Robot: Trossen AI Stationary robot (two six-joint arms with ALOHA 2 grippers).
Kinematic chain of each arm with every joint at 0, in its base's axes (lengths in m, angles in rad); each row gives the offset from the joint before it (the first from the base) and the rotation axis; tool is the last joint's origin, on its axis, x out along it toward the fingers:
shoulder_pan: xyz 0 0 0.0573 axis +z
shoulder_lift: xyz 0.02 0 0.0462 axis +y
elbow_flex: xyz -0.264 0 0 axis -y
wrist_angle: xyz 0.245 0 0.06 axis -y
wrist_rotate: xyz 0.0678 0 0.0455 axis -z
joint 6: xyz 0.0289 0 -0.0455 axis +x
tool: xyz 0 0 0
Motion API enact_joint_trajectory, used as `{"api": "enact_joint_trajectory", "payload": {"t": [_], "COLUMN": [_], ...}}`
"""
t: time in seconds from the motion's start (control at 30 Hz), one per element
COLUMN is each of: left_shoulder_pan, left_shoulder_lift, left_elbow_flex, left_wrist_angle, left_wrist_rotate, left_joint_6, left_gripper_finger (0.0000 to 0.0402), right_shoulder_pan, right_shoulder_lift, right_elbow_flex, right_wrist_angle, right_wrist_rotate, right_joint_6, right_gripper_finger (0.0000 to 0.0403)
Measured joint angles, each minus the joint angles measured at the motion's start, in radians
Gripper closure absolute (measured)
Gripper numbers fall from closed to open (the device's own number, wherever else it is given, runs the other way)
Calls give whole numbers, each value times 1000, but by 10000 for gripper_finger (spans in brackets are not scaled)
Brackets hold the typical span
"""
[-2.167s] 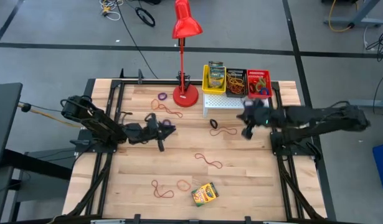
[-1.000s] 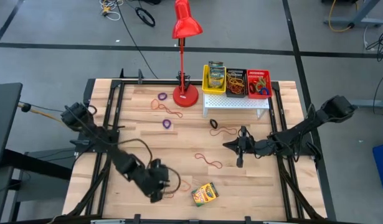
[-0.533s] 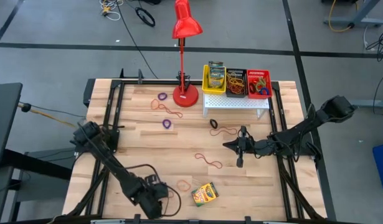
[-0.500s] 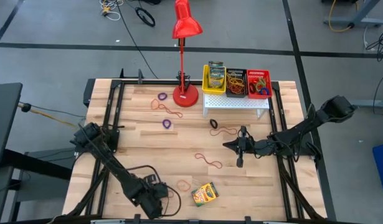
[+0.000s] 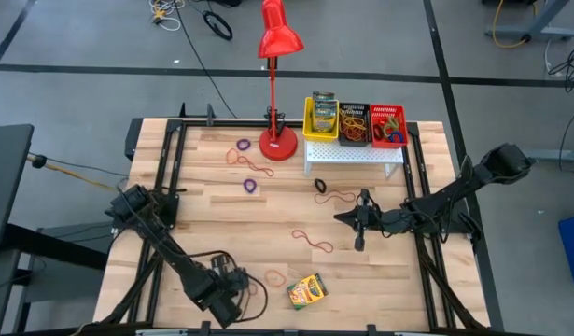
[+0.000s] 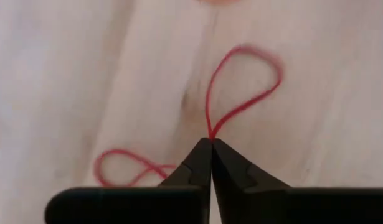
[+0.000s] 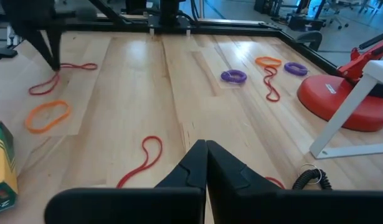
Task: Pick & Place Office Desk Supplies
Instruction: Put the red rubber band into the black bin on the shelf
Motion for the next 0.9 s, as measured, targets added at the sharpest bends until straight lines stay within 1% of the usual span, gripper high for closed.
{"api": "enact_joint_trajectory", "payload": {"t": [0.07, 0.17, 0.23, 0.3, 0.37, 0.43, 0.53, 0.6, 0.63, 0.73, 0.77, 0.83, 0.9], "left_shoulder_pan": [-16, -34, -41, -41, -33, -13, 39, 92, 123, 238, 279, 362, 445], "left_shoulder_lift": [-38, -95, -137, -189, -239, -286, -348, -360, -360, -345, -335, -305, -275], "left_elbow_flex": [-2, -42, -93, -163, -253, -367, -521, -615, -658, -756, -780, -812, -816], "left_wrist_angle": [-35, -70, -44, 22, 142, 308, 666, 938, 1082, 1501, 1608, 1766, 1871], "left_wrist_rotate": [-76, -188, -272, -355, -429, -468, -499, -485, -453, -298, -241, -140, -34], "left_joint_6": [-17, -54, -72, -72, -49, 19, 191, 344, 427, 627, 674, 750, 794], "left_gripper_finger": [396, 397, 397, 398, 398, 398, 399, 399, 399, 399, 399, 399, 399], "right_shoulder_pan": [0, 0, 0, 0, 0, 0, 0, 0, 0, 0, 0, 0, 0], "right_shoulder_lift": [0, 0, 0, 0, 0, 0, 0, 0, 0, 0, 0, 0, 0], "right_elbow_flex": [0, 0, 0, 0, 0, 0, 0, 0, 0, 0, 0, 0, 0], "right_wrist_angle": [0, 3, 8, 13, 37, 53, 71, 72, 74, 83, 86, 90, 90], "right_wrist_rotate": [0, 0, 0, -1, -2, -2, -2, -2, -2, -2, -2, -13, -18], "right_joint_6": [0, 0, 2, 2, 3, 3, 2, 3, 3, 13, 15, 29, 49], "right_gripper_finger": [396, 396, 396, 396, 396, 396, 396, 396, 396, 396, 396, 396, 396]}}
